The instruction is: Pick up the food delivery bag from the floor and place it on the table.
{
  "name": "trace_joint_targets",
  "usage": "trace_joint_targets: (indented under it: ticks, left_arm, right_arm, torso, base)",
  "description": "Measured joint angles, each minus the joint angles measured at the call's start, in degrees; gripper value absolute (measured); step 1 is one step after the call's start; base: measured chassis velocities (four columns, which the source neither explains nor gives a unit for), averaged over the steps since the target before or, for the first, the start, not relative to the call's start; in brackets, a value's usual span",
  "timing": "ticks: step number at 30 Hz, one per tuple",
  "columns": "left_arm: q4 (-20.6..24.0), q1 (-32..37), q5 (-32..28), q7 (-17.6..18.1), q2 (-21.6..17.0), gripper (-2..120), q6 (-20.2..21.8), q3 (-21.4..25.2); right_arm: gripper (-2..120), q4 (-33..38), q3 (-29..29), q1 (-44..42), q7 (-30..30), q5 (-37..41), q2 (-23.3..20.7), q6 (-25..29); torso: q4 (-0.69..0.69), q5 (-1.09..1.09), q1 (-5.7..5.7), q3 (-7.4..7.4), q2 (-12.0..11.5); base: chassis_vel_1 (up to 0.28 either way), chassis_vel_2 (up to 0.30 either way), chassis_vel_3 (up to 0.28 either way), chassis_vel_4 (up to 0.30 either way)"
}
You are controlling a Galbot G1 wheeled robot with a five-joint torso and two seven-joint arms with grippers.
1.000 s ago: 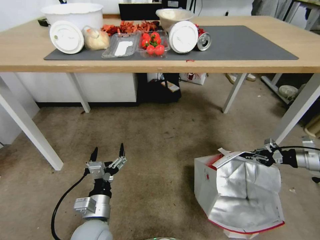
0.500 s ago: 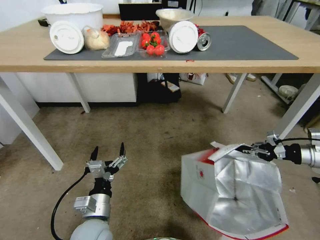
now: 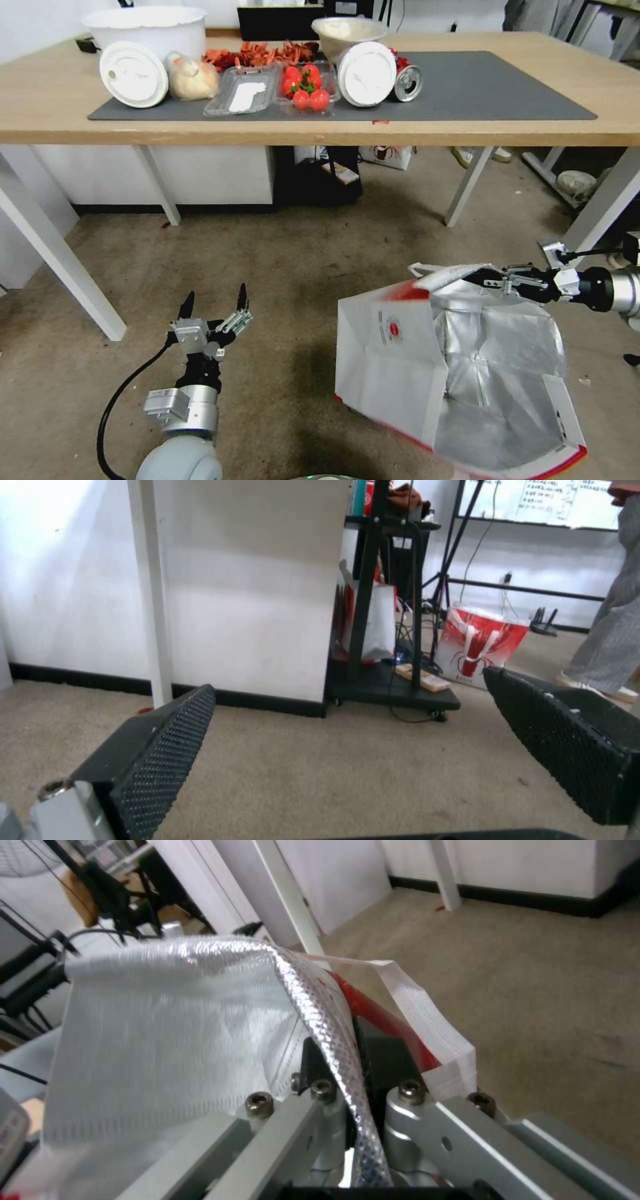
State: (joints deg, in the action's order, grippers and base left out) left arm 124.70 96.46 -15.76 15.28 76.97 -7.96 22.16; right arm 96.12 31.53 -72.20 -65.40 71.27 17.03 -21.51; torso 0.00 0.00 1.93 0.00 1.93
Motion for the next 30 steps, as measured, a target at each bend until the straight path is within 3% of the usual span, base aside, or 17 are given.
trace_joint_targets:
  ticks: [30]
  left_arm:
    - [-0.1,-0.5,-0.4,0.5,-0.2,100,0.3,-0.1]
  right_arm:
    - [0,2.3,-0.9,-0.6,-1.4,-2.2,0.8,-0.7]
  torso:
    - [0.00,0.00,0.00,0.00,0.0]
  base:
    - [0.000,0.000,0.000,0.000]
